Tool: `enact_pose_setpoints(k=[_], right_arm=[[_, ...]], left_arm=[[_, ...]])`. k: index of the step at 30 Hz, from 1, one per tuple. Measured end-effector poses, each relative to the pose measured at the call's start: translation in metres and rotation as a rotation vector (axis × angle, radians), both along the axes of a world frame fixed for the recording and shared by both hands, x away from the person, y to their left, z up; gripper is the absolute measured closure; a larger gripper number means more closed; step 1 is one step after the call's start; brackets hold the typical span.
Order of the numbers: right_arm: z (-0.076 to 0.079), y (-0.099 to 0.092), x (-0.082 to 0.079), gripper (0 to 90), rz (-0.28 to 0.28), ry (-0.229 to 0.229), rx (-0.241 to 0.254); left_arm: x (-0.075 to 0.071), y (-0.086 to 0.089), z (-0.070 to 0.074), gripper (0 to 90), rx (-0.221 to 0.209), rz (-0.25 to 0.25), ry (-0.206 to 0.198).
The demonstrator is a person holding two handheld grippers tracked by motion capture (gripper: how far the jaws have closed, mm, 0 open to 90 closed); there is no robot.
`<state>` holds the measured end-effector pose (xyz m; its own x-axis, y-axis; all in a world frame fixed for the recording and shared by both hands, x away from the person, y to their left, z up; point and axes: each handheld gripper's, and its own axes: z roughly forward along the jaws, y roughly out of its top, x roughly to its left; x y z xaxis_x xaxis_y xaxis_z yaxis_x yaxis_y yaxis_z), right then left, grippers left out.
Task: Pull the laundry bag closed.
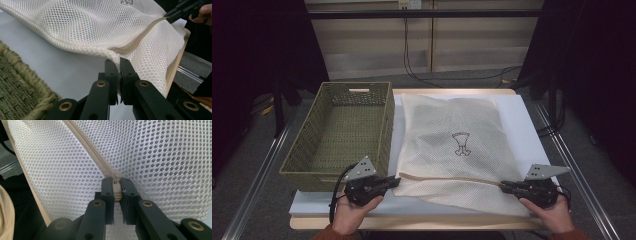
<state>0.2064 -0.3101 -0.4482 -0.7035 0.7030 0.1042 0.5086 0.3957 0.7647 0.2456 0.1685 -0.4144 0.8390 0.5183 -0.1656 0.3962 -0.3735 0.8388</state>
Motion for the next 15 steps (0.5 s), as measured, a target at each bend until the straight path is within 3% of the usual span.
enact_pose_setpoints(k=[15], right_arm=[[-0.0012,-0.0030,0.0003,82.7,-0.003,0.003,-0.008]], left_arm=[[0.0000,-0.0005,0.0003,86.4,0.007,0.007,-0.003]])
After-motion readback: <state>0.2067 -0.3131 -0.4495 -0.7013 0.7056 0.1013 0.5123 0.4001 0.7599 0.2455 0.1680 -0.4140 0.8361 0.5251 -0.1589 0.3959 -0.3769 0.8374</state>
